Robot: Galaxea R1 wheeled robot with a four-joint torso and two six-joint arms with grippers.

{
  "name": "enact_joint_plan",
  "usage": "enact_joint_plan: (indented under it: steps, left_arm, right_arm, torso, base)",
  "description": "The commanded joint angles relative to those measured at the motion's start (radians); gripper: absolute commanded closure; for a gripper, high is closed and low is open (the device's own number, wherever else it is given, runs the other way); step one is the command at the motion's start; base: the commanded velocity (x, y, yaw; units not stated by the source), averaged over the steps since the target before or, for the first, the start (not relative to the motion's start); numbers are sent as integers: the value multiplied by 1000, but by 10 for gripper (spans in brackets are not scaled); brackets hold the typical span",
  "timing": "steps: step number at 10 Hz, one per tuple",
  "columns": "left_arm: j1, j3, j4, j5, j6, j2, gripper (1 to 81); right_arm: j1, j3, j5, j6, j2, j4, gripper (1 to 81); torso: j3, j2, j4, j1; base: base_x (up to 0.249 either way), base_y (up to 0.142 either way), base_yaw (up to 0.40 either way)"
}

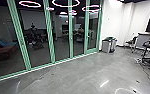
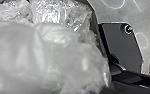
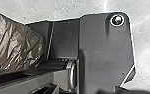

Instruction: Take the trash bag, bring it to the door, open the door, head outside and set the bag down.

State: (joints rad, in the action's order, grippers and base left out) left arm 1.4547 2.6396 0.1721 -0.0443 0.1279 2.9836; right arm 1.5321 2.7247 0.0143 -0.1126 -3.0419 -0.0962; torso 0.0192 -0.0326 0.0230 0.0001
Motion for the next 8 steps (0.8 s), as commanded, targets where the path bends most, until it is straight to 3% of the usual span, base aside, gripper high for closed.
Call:
enact_joint_plan:
  steps: [1,8]
  left_arm:
    - [-59,-1,7,-46,-4,-1,811]
    - [-59,0,7,-46,-4,0,811]
  right_arm:
    - [-51,-1,-57,-7,-4,-5,10]
    - [-49,-2,-57,-7,-4,-5,10]
  torso:
    - [0,0,0,0]
    - [0,0,0,0]
  base:
    - [133,-64,0]
    - [133,-64,0]
